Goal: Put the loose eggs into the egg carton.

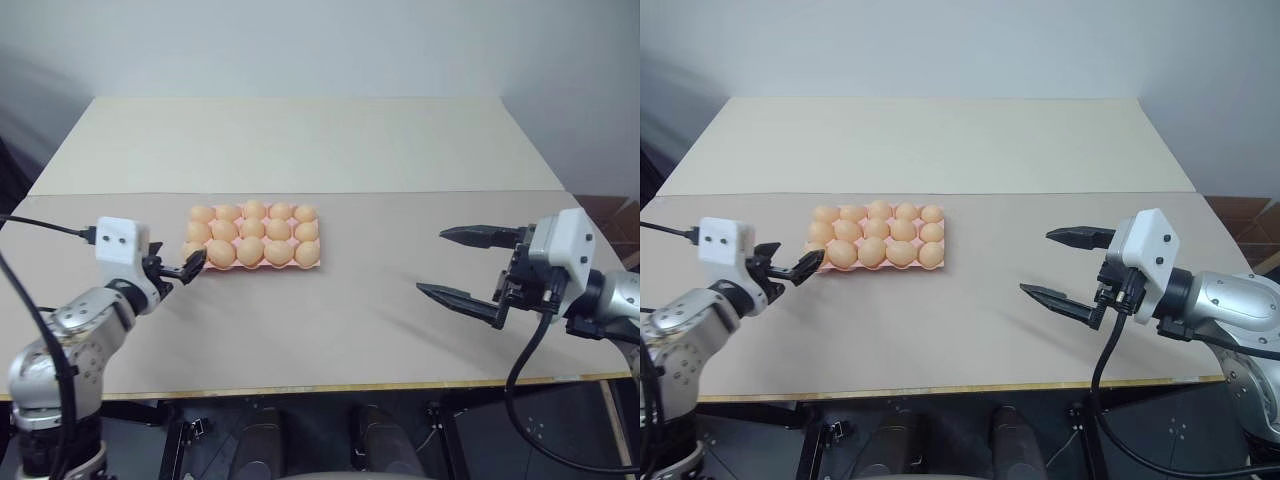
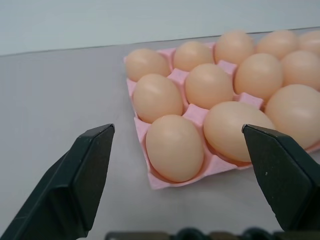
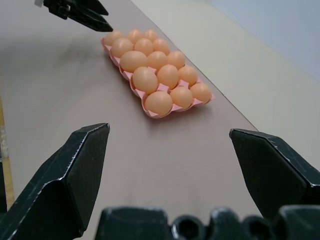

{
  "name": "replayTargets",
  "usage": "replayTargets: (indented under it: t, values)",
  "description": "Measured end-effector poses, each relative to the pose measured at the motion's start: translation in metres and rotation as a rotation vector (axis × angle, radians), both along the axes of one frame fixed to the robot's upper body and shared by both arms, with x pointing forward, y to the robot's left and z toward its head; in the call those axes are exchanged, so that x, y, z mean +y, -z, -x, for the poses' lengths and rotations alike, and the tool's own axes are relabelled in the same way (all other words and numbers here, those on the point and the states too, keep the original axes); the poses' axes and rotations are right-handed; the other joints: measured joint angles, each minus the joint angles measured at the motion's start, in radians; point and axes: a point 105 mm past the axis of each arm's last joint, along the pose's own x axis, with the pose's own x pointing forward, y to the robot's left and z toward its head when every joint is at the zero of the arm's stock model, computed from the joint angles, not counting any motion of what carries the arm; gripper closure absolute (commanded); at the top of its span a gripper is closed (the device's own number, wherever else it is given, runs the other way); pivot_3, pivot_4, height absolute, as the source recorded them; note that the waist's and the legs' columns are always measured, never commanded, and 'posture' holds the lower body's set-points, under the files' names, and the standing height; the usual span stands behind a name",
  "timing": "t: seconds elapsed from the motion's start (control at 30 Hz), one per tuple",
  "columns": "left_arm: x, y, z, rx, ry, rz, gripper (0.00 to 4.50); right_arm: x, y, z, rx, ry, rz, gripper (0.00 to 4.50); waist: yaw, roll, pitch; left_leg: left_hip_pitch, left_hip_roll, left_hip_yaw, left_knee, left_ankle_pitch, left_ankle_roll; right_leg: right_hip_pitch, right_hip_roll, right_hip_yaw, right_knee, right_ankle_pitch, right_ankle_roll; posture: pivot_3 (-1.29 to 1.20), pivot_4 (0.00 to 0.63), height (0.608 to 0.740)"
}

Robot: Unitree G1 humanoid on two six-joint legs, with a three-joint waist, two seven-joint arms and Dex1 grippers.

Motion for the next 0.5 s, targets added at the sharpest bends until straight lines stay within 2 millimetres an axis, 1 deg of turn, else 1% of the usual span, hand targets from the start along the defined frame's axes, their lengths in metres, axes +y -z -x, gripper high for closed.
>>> replayTargets:
  t: [0.07,0.13,0.27,0.33,0.43,0.5]
  values:
    - [-0.001,-0.005,0.006,-0.018,0.062,-0.041,0.04,-0.002,0.001,-0.002,0.004,0.007,0.0,0.0,0.001,0.0,0.0,0.0,0.0,0.0,0.0,0.0,0.0,0.0,0.0,0.0,0.0,0.0,0.0,0.0,0.15,0.74]
    - [-0.004,-0.006,0.013,-0.01,0.137,-0.081,0.04,-0.004,0.001,-0.004,0.005,0.013,0.003,0.0,0.004,0.0,0.0,0.0,0.0,0.0,0.0,0.0,0.0,0.0,-0.001,0.0,0.0,0.0,0.0,0.0,0.15,0.74]
    - [-0.011,-0.007,0.025,-0.002,0.26,-0.11,0.04,-0.003,0.005,-0.007,0.015,0.009,0.007,0.0,0.003,0.0,0.0,0.0,0.0,0.001,0.0,0.0,0.0,-0.001,-0.001,0.0,-0.001,0.0,0.0,0.0,0.15,0.74]
    - [-0.013,-0.01,0.036,-0.011,0.328,-0.116,0.04,-0.003,0.006,-0.009,0.02,0.006,0.008,0.0,-0.001,0.0,0.0,-0.001,0.001,0.002,-0.001,0.0,0.0,-0.002,-0.001,0.0,-0.001,0.0,0.0,0.0,0.15,0.74]
    - [-0.013,-0.014,0.049,-0.031,0.386,-0.121,0.04,-0.003,0.004,-0.013,0.017,0.005,0.003,0.0,-0.003,0.0,0.0,-0.001,0.001,0.003,-0.001,0.0,0.0,-0.002,0.0,0.0,-0.001,0.0,0.0,0.0,0.15,0.74]
    - [-0.012,-0.014,0.053,-0.033,0.391,-0.11,0.04,-0.003,0.004,-0.015,0.021,-0.004,0.003,0.0,-0.001,0.0,0.0,0.0,0.001,0.002,-0.001,0.0,0.0,-0.002,0.0,0.0,-0.001,0.0,0.0,0.0,0.15,0.74]
